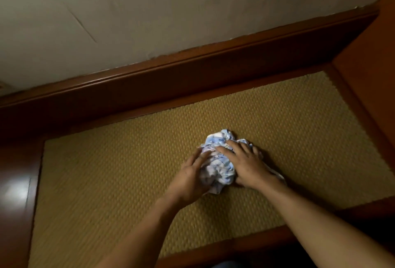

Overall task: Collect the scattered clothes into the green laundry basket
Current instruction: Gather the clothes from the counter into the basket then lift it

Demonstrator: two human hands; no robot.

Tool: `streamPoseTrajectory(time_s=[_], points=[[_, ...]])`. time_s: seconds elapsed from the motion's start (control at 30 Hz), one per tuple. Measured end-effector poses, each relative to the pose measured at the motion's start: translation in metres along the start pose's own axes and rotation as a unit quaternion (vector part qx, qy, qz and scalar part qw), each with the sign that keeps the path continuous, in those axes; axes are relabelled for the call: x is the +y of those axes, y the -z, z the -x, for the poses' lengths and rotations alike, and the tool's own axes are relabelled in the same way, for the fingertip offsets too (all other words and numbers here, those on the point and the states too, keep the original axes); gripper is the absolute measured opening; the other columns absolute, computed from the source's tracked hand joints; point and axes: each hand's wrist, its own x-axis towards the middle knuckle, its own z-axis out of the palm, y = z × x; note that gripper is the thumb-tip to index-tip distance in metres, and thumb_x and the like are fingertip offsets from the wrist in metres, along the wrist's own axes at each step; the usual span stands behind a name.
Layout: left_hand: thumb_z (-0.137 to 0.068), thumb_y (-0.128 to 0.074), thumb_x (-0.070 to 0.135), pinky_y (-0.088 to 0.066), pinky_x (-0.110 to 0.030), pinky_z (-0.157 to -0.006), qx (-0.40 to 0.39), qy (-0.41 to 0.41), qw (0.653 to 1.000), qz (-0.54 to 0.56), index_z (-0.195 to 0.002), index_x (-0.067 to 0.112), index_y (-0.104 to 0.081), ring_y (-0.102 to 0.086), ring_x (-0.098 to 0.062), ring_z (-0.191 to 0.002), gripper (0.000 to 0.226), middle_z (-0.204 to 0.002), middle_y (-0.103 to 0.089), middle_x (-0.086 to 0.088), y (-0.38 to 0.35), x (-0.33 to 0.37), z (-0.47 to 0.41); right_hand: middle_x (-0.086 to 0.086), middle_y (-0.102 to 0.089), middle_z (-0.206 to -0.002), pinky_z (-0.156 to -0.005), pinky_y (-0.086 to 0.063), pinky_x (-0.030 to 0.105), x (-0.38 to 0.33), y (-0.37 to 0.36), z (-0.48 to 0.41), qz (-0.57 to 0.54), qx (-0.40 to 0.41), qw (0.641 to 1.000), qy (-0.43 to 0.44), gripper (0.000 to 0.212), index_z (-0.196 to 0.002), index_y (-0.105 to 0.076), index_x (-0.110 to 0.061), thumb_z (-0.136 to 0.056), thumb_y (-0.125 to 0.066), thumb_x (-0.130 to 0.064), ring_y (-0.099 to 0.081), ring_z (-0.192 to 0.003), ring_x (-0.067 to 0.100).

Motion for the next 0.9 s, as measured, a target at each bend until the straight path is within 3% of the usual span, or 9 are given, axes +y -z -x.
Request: streamPoseTrajectory(time_s=[0.07, 0.13, 0.3, 0.47, 0.57, 0.8, 0.9], points=[[-0.079, -0.077, 0.050, -0.035, -0.035, -0.118, 0.041, 0.028, 0.999, 0.000, -0.153, 0.033, -0.034, -0.032, -0.018, -0.147, 0.088, -0.166, -0.020, 0.000, 0.003, -0.004, 0.026, 0.000, -0.043, -0.144, -0.089, -0.049, 0.051, -0.005, 0.000, -0.002, -0.003, 0.013, 1.000, -0.011, 0.102, -0.147, -0.030, -0.042, -0.060, -0.082, -0.040, -0.051, -0.121, 0.033], [-0.081, -0.074, 0.047, -0.033, -0.036, -0.118, 0.057, 0.053, 0.997, -0.027, -0.156, 0.034, -0.029, -0.030, -0.020, -0.148, 0.089, -0.167, -0.017, 0.000, 0.008, -0.011, 0.057, 0.002, -0.048, -0.136, -0.083, -0.052, 0.047, -0.018, -0.002, -0.001, -0.020, 0.025, 0.999, -0.026, 0.094, -0.145, -0.036, -0.038, -0.063, -0.081, -0.038, -0.056, -0.113, 0.035], [-0.081, -0.075, 0.035, -0.030, -0.042, -0.119, 0.092, 0.141, 0.981, -0.097, -0.158, 0.038, -0.016, -0.016, -0.023, -0.153, 0.097, -0.169, -0.002, 0.003, 0.014, -0.034, 0.141, 0.006, -0.049, -0.139, -0.091, -0.052, 0.047, -0.066, -0.015, 0.016, -0.071, 0.045, 0.996, -0.036, 0.082, -0.148, -0.042, -0.030, -0.074, -0.076, -0.037, -0.055, -0.118, 0.036], [-0.082, -0.075, 0.043, -0.023, -0.045, -0.123, 0.161, 0.202, 0.963, -0.079, -0.158, 0.040, -0.015, -0.010, -0.022, -0.155, 0.097, -0.169, -0.001, 0.002, 0.017, -0.063, 0.238, 0.003, -0.039, -0.148, -0.097, -0.050, 0.047, -0.148, -0.044, 0.048, -0.084, 0.030, 0.996, 0.025, 0.081, -0.152, -0.034, -0.033, -0.081, -0.071, -0.024, -0.045, -0.131, 0.031], [-0.080, -0.077, 0.048, -0.021, -0.046, -0.124, 0.217, 0.228, 0.946, -0.079, -0.158, 0.040, -0.018, -0.014, -0.025, -0.154, 0.098, -0.169, -0.005, 0.000, 0.012, -0.077, 0.310, 0.006, -0.045, -0.143, -0.095, -0.050, 0.047, -0.207, -0.063, 0.071, -0.067, 0.035, 0.994, 0.077, 0.075, -0.150, -0.039, -0.032, -0.082, -0.063, -0.015, -0.050, -0.125, 0.033], [-0.082, -0.074, 0.052, -0.009, -0.046, -0.126, 0.273, 0.356, 0.891, -0.065, -0.158, 0.044, -0.008, 0.000, -0.021, -0.156, 0.101, -0.169, 0.005, 0.004, -0.029, -0.099, 0.501, 0.004, -0.047, -0.137, -0.087, -0.053, 0.043, -0.342, -0.106, 0.139, -0.017, 0.032, 0.982, 0.184, 0.082, -0.147, -0.033, -0.039, -0.077, -0.075, -0.033, -0.055, -0.117, 0.030], [-0.083, -0.074, 0.053, -0.006, -0.047, -0.125, 0.290, 0.402, 0.868, -0.039, -0.157, 0.046, -0.005, 0.005, -0.020, -0.156, 0.101, -0.169, 0.009, 0.006, -0.051, -0.103, 0.574, 0.003, -0.047, -0.134, -0.085, -0.053, 0.043, -0.393, -0.120, 0.171, -0.002, 0.020, 0.976, 0.219, 0.086, -0.147, -0.034, -0.039, -0.073, -0.078, -0.033, -0.056, -0.113, 0.030]])
